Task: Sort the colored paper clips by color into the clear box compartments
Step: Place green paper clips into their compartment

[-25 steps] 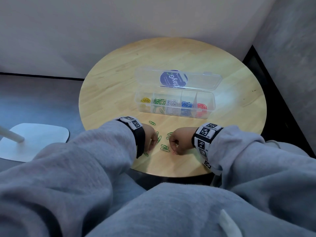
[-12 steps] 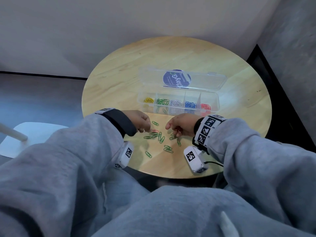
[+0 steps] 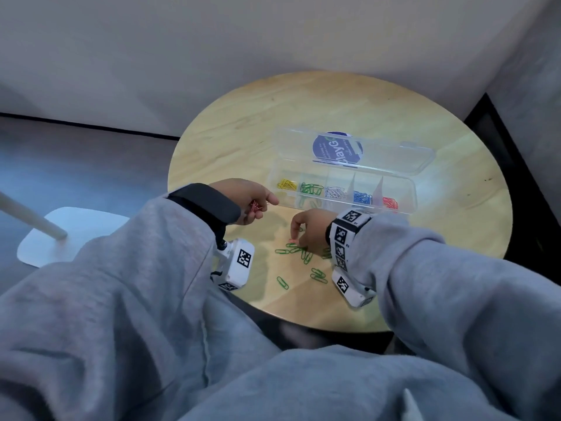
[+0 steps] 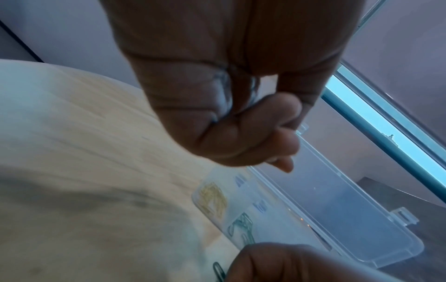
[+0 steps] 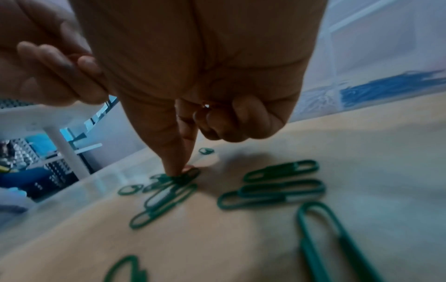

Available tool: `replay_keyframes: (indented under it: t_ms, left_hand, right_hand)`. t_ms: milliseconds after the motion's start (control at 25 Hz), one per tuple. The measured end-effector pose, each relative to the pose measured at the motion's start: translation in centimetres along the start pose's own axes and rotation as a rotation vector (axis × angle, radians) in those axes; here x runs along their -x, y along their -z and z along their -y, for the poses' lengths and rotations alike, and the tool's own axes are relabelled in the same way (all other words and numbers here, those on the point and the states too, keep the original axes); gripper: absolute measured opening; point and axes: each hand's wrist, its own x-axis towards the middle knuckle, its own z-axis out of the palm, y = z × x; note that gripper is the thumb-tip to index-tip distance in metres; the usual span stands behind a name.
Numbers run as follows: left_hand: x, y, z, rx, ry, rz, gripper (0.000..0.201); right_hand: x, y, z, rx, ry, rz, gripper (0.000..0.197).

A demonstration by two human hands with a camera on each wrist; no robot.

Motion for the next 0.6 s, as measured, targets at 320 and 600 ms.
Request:
replay_keyframes:
  t_ms: [320, 600]
  left_hand:
    - [-0.3, -0.2, -0.4, 0.141, 0.009, 0.039, 0.026]
    - [-0.2, -3.0, -2.8, 0.210, -0.055, 0.115, 0.034]
  right_hand:
    - [-0.3, 0.1, -0.3, 0.074, -0.058, 0.063, 0.023]
    - [3.1, 2.2, -3.9, -0.630, -0.067, 0.076, 0.027]
